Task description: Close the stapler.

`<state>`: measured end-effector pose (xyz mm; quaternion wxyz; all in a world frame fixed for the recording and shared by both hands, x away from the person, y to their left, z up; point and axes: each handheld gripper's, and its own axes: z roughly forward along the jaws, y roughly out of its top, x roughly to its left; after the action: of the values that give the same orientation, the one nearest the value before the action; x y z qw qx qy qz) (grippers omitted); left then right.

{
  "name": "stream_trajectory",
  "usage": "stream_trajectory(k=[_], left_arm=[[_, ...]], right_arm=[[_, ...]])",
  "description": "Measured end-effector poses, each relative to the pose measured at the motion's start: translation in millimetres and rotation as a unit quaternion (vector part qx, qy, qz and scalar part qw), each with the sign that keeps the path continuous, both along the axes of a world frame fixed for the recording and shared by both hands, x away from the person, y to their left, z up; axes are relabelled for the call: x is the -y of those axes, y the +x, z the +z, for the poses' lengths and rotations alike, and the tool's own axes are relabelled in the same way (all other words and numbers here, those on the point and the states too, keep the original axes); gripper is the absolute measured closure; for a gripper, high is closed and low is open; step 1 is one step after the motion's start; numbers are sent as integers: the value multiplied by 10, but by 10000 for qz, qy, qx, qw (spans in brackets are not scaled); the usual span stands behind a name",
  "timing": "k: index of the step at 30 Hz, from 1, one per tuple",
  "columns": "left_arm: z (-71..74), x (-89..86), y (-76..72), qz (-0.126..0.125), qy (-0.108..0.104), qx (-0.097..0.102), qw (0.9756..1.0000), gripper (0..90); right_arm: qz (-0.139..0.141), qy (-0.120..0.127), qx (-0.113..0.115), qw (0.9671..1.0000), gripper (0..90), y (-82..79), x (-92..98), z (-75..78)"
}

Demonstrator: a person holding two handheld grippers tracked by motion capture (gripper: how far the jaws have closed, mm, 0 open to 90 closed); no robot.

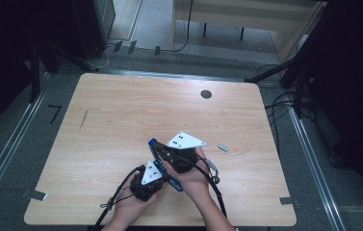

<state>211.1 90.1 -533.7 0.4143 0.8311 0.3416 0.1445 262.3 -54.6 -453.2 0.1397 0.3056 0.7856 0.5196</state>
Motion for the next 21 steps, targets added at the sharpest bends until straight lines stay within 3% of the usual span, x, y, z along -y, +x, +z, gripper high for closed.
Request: stream_trajectory(k=[21], left_arm=[[-2, 4, -3, -2, -3, 8, 10000, 900]], right_arm=[[22, 25, -3, 10000, 900, 74, -76, -30]])
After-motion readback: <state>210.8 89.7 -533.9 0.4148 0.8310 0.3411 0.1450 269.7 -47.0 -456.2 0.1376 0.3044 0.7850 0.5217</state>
